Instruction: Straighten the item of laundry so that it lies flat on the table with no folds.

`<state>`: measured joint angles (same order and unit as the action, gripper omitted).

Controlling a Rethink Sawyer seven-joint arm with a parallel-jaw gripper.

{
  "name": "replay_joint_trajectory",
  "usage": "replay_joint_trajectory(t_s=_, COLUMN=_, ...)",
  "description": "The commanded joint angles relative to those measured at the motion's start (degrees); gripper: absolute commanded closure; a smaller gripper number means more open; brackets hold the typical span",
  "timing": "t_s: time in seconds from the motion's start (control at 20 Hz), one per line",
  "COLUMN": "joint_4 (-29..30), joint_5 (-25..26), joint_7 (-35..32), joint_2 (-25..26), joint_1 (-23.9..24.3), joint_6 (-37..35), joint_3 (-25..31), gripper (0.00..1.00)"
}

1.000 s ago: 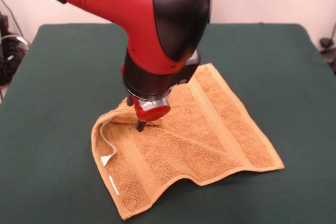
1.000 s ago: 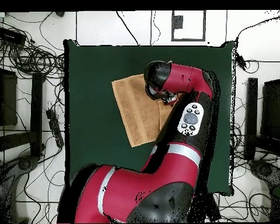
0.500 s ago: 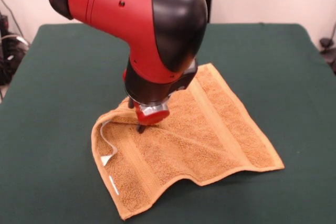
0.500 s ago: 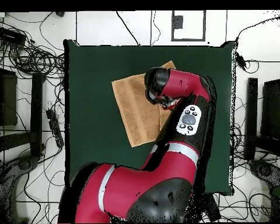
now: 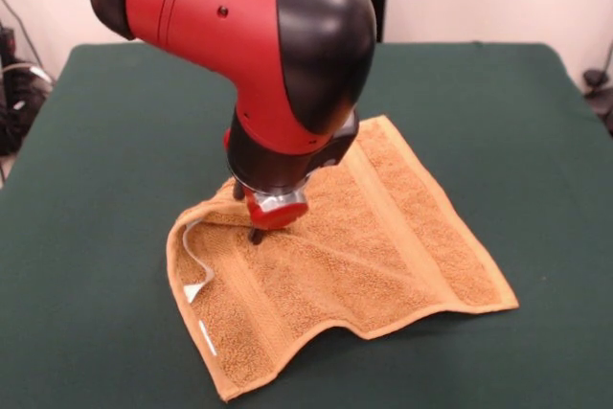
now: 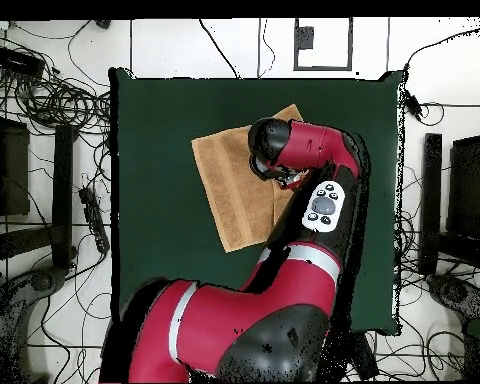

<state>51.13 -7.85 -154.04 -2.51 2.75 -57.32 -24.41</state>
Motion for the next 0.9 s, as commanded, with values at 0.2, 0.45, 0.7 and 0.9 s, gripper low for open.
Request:
replay_joint_trajectory(t_s=0.2, joint_4=9.35, joint_5=2.03, joint_7=3.52, joint_2=-0.32, joint_1=-0.35, joint_6=-3.67, joint_3=6.48, gripper=0.00)
replay_joint_trajectory(t_s=0.45, joint_4=12.82, joint_5=3.40, joint_7=6.51, joint_2=-4.23, joint_1=-0.01, joint_6=-5.65, joint_3=5.39, gripper=0.00)
replay_joint_trajectory(t_s=0.7, joint_4=14.07, joint_5=4.69, joint_7=8.43, joint_2=-5.00, joint_1=1.21, joint_6=-4.89, joint_3=5.82, gripper=0.00)
replay_joint_trajectory(t_s=0.9, joint_4=15.08, joint_5=5.81, joint_7=9.11, joint_2=-5.44, joint_1=1.92, joint_6=-3.87, joint_3=6.86, gripper=0.00)
